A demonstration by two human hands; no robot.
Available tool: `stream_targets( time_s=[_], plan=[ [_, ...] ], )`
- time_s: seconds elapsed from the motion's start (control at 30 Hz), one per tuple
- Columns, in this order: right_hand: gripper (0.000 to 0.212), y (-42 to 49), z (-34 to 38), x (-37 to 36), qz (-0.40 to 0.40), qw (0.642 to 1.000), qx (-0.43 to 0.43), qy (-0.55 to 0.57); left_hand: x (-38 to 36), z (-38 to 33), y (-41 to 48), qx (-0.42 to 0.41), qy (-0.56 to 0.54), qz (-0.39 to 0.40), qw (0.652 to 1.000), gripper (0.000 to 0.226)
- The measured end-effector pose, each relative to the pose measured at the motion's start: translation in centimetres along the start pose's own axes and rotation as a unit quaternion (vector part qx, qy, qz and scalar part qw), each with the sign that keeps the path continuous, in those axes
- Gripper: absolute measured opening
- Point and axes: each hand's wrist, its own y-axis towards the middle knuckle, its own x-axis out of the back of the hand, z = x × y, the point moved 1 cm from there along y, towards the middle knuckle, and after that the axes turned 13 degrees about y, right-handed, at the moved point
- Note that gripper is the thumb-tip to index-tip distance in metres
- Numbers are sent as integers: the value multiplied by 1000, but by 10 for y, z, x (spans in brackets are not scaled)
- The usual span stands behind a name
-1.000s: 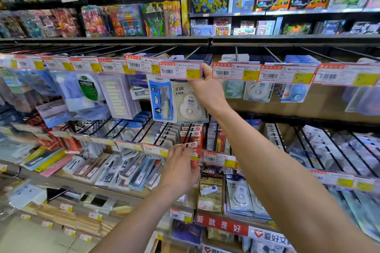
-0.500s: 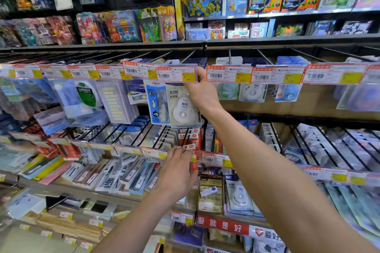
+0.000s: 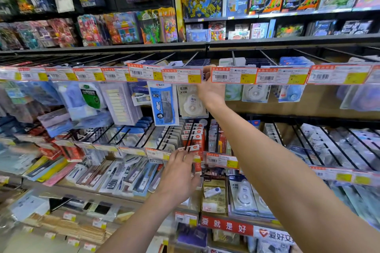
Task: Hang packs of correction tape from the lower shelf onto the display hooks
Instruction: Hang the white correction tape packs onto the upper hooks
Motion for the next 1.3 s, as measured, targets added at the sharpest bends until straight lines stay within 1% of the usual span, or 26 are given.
stream_targets(
  time_s=[0.07,0.1,0.17,0.2,0.23,0.3,0.33,0.4,0.47,0.57,0.63,0.73,0.83,0.9,0.97,1.13,1.3],
  plan=[
    [65,7,-9,-2,-2,1000,-25,-16,2,0,0,-1,-2,0,1000,64],
    [75,11,-14,-2,-3,999,-33,-15,3,0,-1,-1,-2,1,1000,65],
    [80,15,-22,2,-7,999,-33,-10,6,0,-1,-3,-2,2,1000,65],
    [79,5,-12,7,-8,999,-32,-16,7,1,-2,-5,-1,1,1000,66],
    [69,-1,-9,12,-4,999,-29,-29,7,1,-2,-9,1,-1,1000,66],
    [43,-20,-4,22,8,996,-12,-87,8,0,-4,-14,5,-2,1000,66],
    [36,-29,-7,28,14,993,9,-116,8,0,-6,-16,2,1,1000,66],
    [33,-50,-14,41,29,983,48,-172,7,-3,-10,-25,-5,4,1000,64],
    [32,-76,-23,52,62,971,70,-220,4,-6,-16,-40,-11,4,999,60],
    [26,-121,-37,71,113,946,82,-294,-1,-14,-26,-65,-31,3,997,56],
    [26,-155,-47,86,148,927,77,-336,-6,-19,-32,-81,-34,18,996,56],
    [31,-207,-76,110,210,901,3,-379,-23,-24,-45,-120,-33,55,991,53],
    [36,-250,-106,134,257,864,-115,-418,-40,-24,-63,-154,-22,113,981,56],
    [39,-272,-125,151,256,846,-179,-431,-52,-24,-75,-172,-5,158,972,50],
    [41,-288,-141,166,241,839,-220,-434,-66,-25,-84,-188,11,184,965,42],
    [35,-305,-173,202,209,839,-267,-426,-96,-40,-95,-178,19,225,958,40],
    [37,-288,-201,242,201,830,-281,-438,-123,-71,-80,-131,3,244,961,45]
  ],
)
